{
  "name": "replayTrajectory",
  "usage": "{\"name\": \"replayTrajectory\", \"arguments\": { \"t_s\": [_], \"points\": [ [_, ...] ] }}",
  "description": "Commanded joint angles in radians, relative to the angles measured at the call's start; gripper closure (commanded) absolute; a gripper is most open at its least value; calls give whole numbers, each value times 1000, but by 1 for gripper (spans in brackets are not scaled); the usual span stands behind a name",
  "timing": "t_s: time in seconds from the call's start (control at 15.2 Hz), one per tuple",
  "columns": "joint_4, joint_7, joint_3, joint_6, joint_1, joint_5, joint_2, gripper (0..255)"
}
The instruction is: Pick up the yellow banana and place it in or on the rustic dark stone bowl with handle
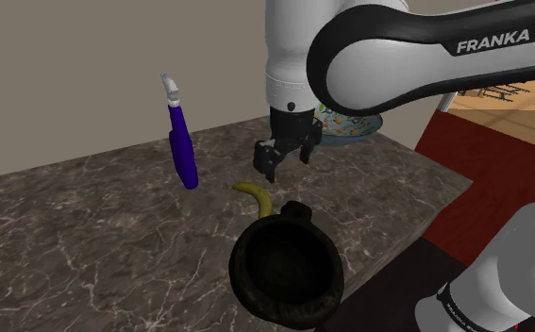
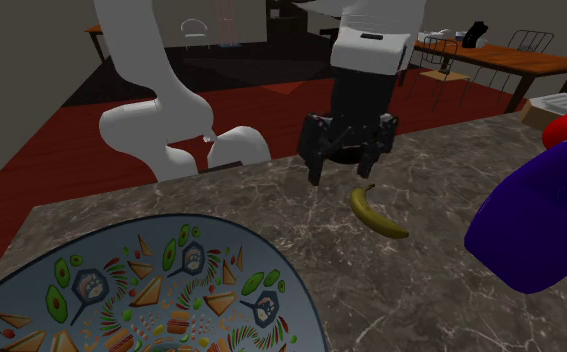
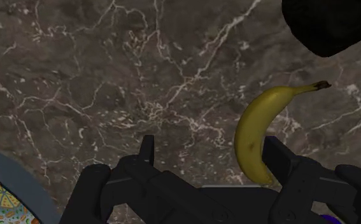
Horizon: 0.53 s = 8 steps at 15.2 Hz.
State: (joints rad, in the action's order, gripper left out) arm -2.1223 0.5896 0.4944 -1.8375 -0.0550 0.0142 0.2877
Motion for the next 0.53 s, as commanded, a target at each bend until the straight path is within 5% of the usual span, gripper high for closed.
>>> {"name": "replayTrajectory", "arguments": {
  "t_s": [0.0,0.2,0.46],
  "points": [
    [72,72,43,4,2,31,-87,0],
    [165,169,92,14,-6,85,-203,0],
    [117,172,88,-39,-6,91,-209,0]
  ]
}}
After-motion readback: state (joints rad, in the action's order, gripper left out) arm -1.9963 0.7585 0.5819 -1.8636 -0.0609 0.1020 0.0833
